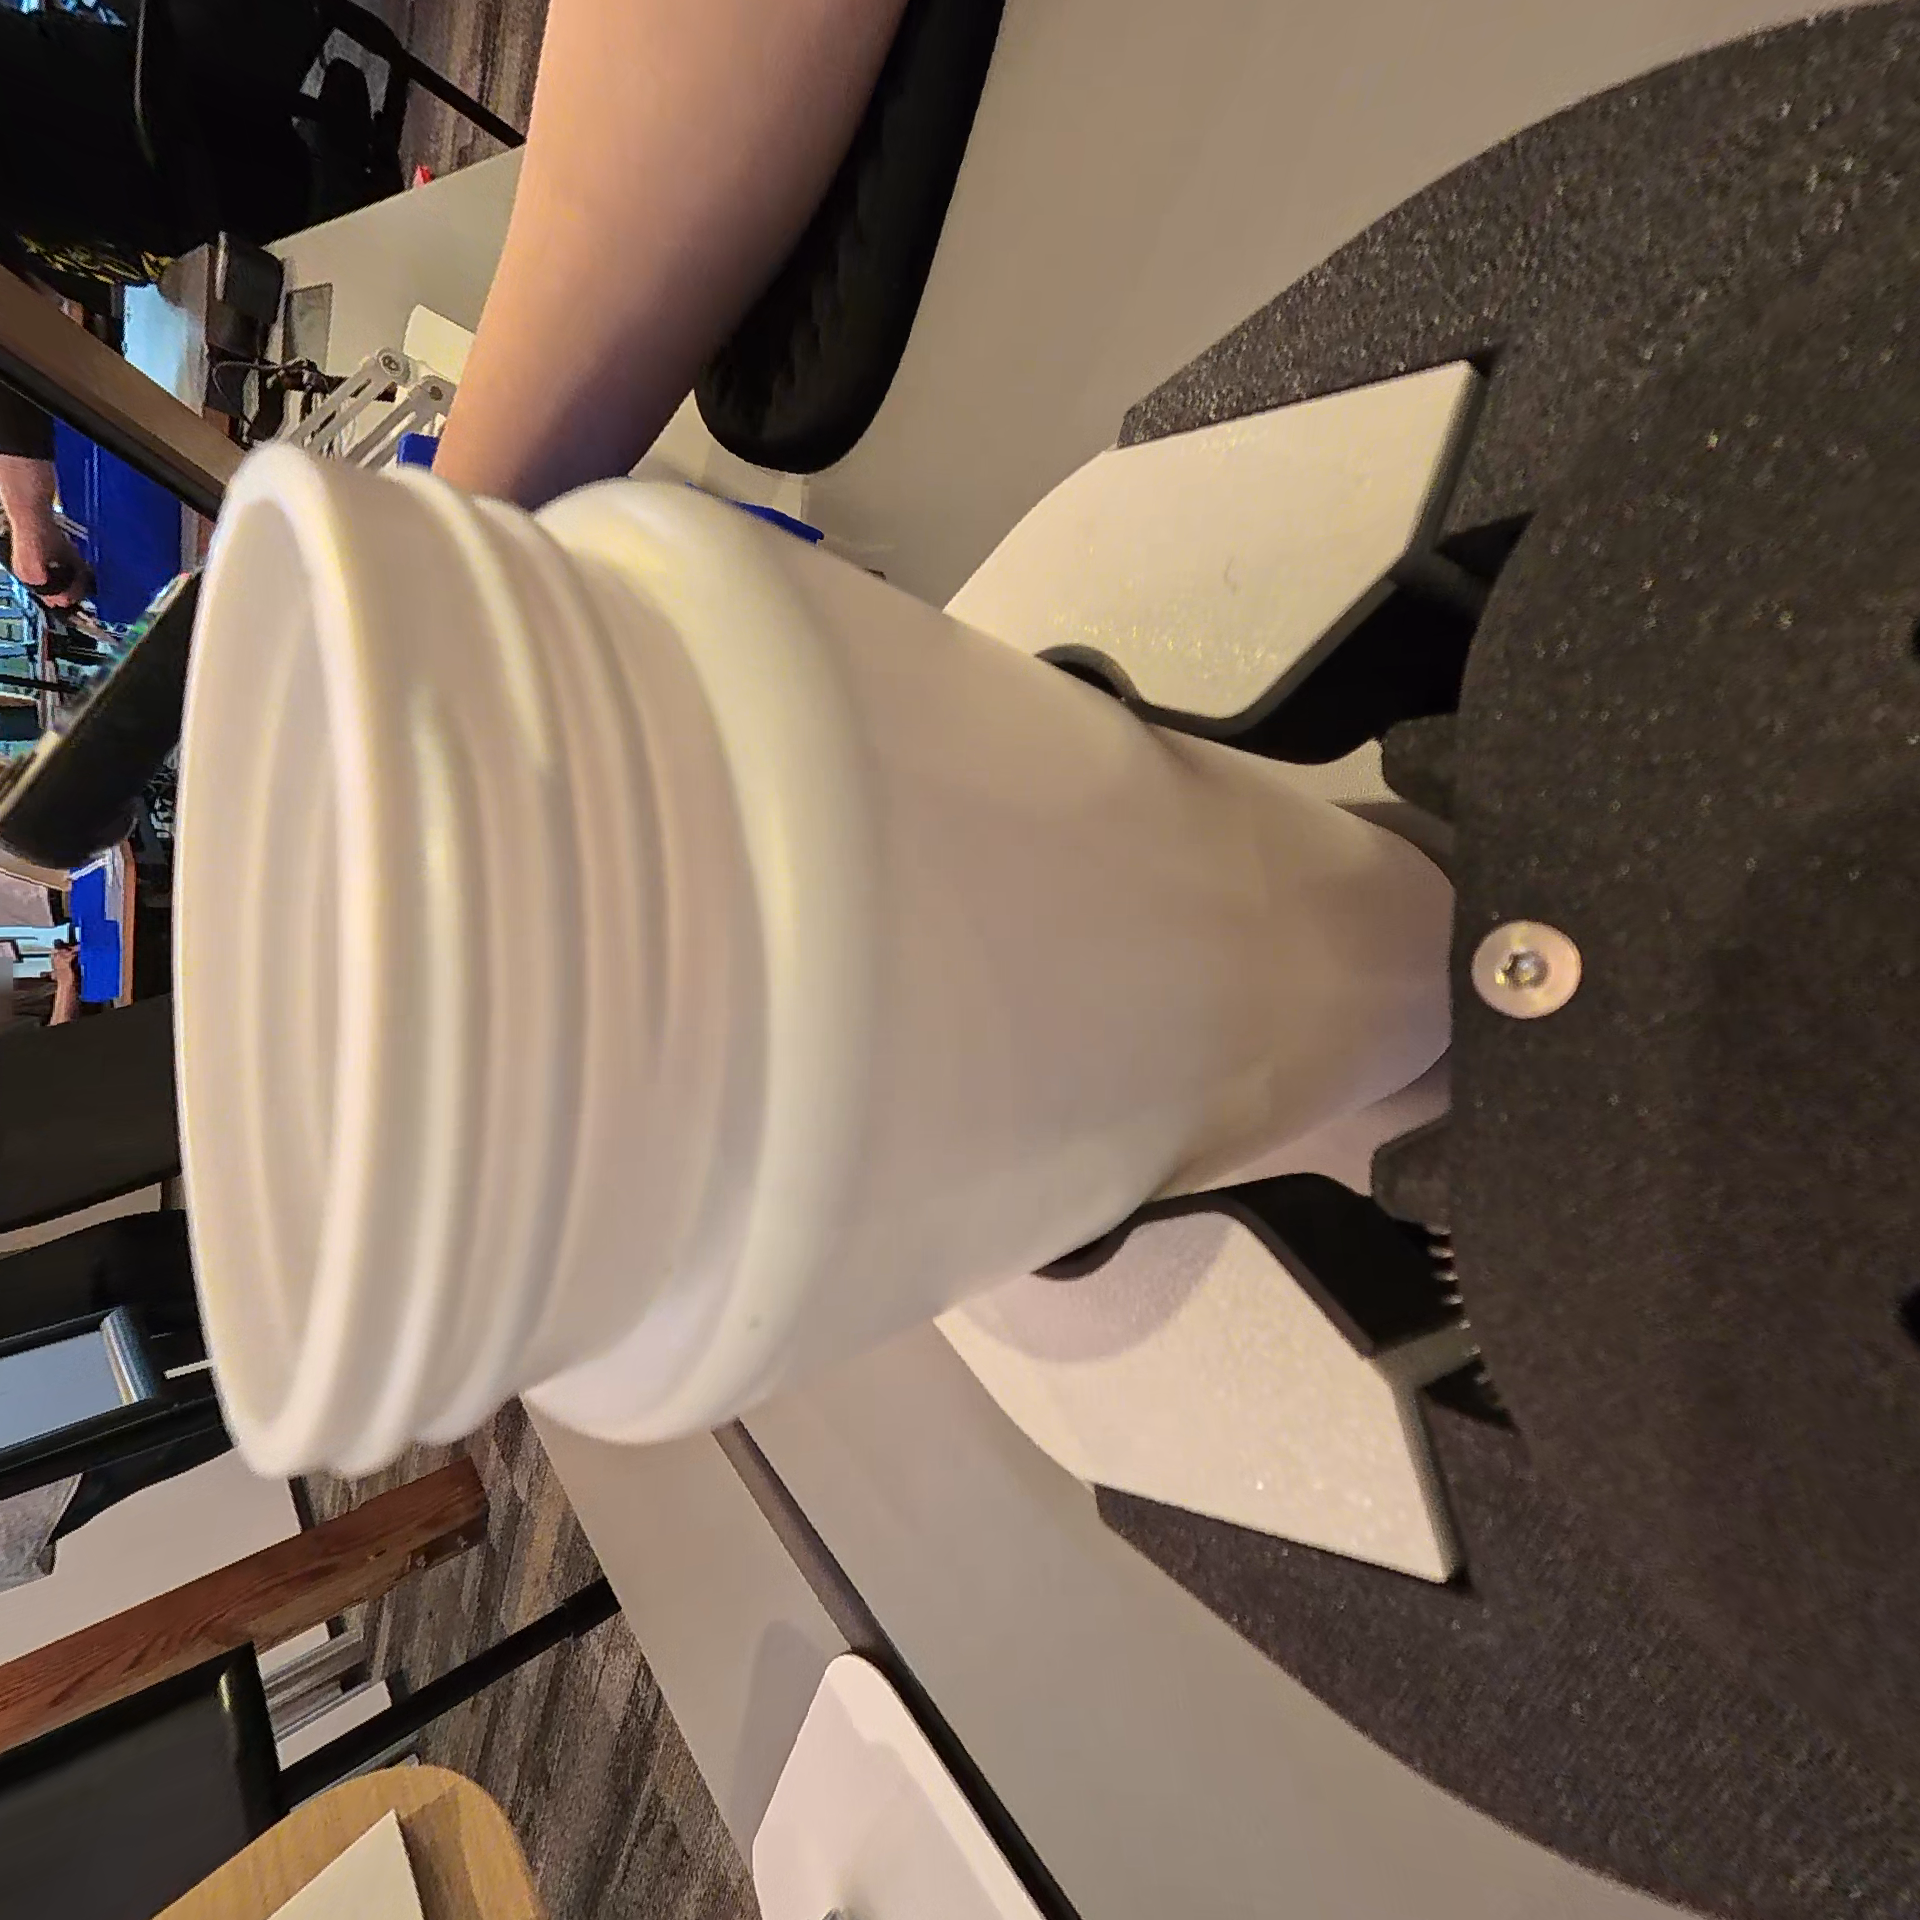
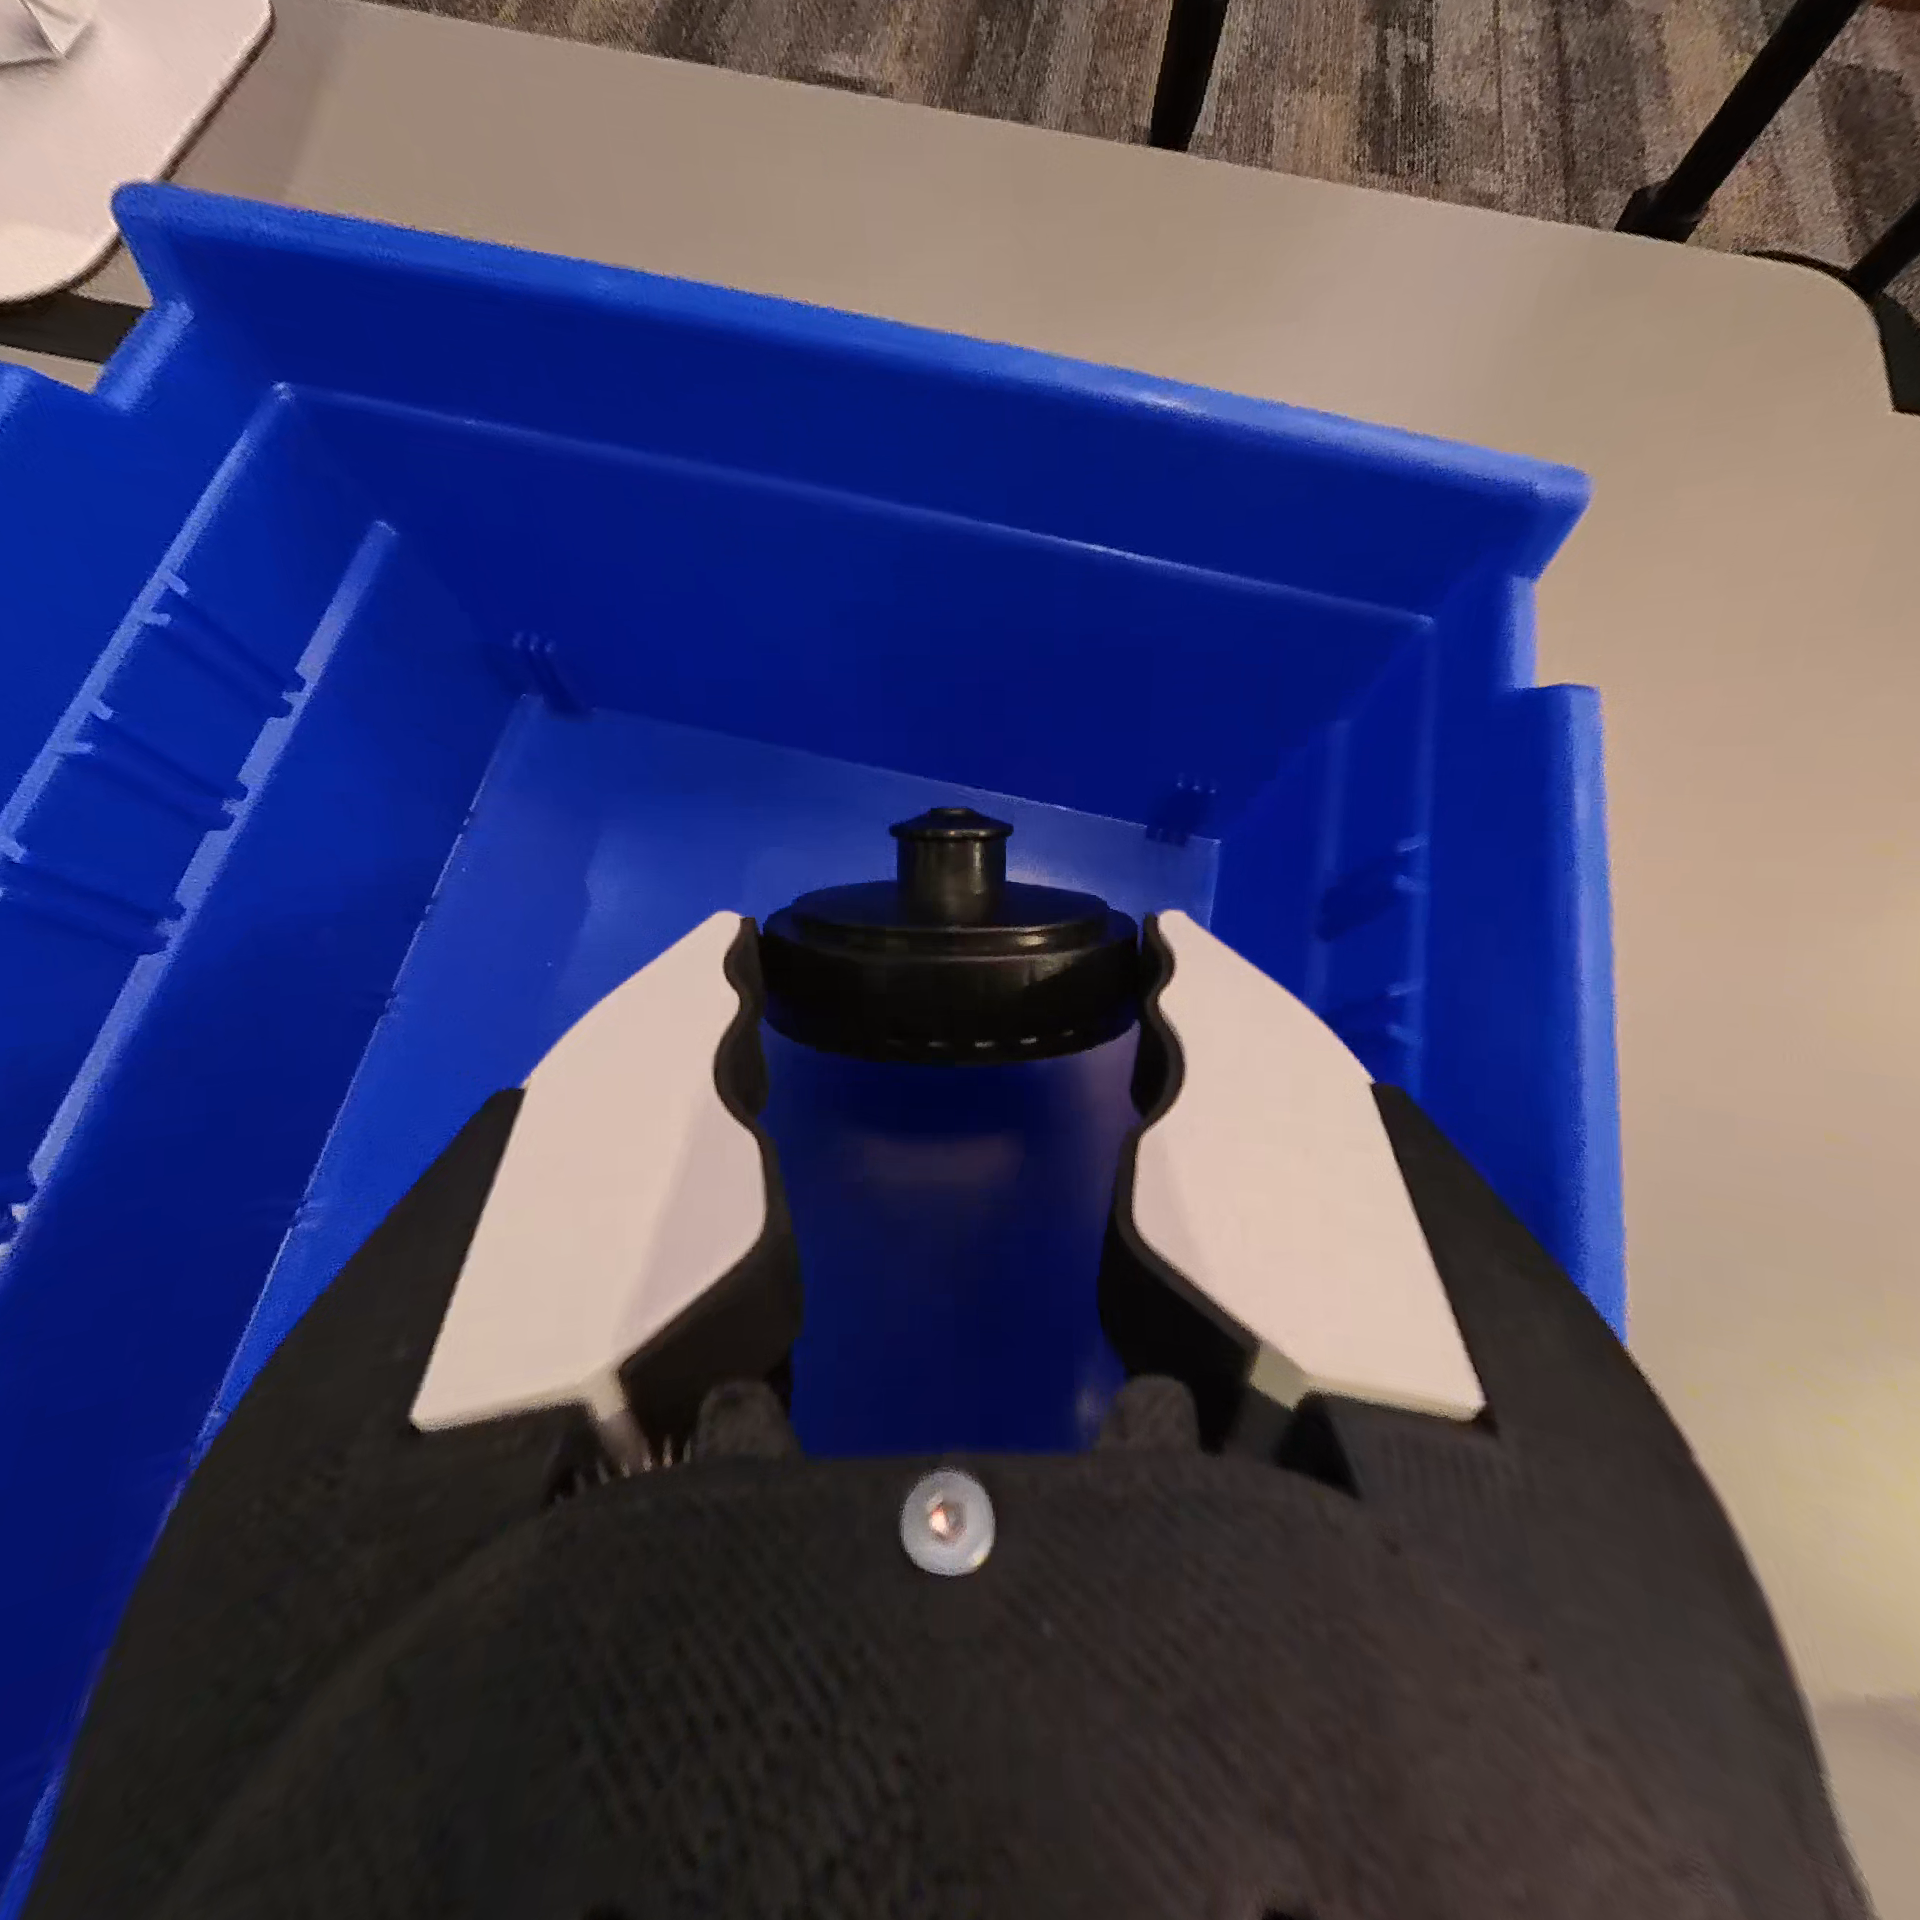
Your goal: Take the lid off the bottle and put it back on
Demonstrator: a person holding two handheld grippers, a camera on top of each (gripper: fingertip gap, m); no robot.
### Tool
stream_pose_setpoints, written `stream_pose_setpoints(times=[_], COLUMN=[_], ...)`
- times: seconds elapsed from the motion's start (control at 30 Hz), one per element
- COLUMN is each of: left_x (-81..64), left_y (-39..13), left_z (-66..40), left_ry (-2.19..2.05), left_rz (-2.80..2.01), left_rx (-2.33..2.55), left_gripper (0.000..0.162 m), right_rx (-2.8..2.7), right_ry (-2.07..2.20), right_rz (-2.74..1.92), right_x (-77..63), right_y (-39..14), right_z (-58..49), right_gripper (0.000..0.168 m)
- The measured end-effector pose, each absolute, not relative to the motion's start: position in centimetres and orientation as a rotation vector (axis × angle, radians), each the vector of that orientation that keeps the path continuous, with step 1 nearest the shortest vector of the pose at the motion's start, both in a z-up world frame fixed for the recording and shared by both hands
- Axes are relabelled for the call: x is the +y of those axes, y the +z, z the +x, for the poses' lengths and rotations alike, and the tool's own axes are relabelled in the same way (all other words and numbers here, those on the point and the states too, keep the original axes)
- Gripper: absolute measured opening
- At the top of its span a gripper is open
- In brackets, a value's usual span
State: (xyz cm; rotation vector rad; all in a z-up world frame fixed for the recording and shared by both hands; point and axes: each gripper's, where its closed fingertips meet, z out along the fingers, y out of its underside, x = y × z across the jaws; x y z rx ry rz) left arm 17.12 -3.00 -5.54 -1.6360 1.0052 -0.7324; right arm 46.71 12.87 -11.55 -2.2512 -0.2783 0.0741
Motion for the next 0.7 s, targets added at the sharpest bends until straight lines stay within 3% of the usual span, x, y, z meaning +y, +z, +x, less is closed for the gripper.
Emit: stream_pose_setpoints(times=[0.7], left_x=[-3.1], left_y=[-5.6], left_z=[16.9], left_ry=[-0.730], left_rz=[-1.642], left_rx=[1.008], left_gripper=[0.100], right_rx=[-0.379], right_ry=[-0.073], right_rz=[-2.496], right_x=[10.5], right_y=[-14.6], right_z=[46.9], right_gripper=[0.074])
